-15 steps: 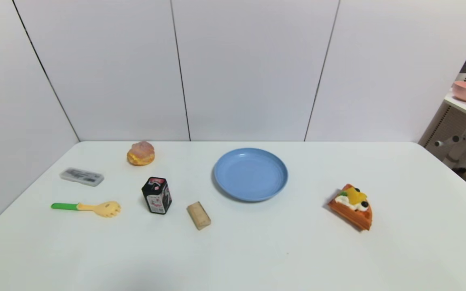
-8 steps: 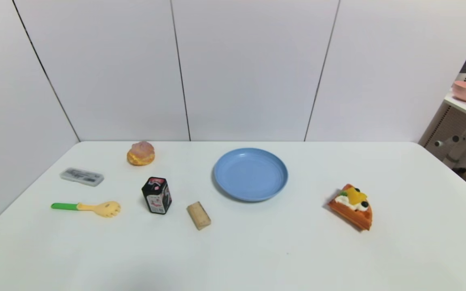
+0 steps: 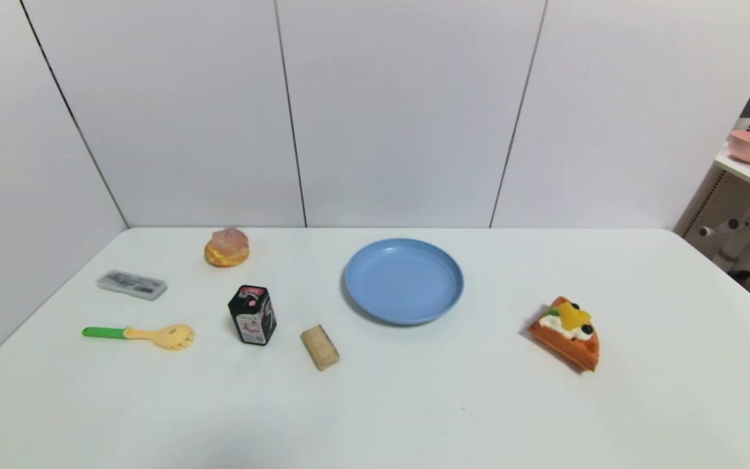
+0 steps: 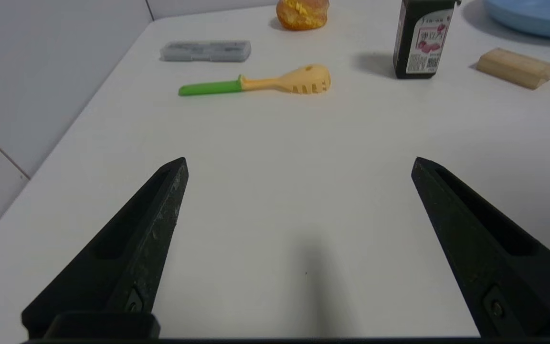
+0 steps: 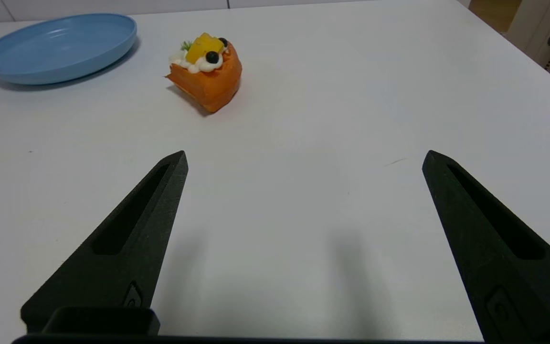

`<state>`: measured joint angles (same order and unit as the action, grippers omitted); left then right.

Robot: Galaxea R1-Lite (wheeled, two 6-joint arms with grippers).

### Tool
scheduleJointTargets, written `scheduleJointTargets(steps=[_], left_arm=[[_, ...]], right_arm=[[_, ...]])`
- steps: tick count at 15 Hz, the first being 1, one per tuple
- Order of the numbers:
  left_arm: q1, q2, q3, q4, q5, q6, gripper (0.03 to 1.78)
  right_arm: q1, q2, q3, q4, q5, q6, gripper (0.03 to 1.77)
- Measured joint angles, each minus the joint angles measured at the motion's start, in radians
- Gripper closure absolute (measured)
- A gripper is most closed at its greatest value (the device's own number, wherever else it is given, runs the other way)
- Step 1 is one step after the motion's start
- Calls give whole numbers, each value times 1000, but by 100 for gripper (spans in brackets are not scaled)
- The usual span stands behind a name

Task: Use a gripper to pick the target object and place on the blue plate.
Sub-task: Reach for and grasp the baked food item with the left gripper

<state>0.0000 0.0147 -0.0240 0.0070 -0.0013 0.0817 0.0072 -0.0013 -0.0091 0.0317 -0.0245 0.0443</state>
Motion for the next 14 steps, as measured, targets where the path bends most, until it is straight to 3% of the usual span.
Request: scheduleJointTargets(steps=[3, 6, 14], left_arm=[[0, 76, -114, -4, 0, 20, 12], [-7, 257, -306, -6, -2, 31, 12], [-31, 1008, -1039, -3, -9, 79, 12]], right_arm=[[0, 0, 0, 0, 0, 0, 10], [0, 0, 0, 0, 0, 0, 10], [0, 0, 0, 0, 0, 0, 10]])
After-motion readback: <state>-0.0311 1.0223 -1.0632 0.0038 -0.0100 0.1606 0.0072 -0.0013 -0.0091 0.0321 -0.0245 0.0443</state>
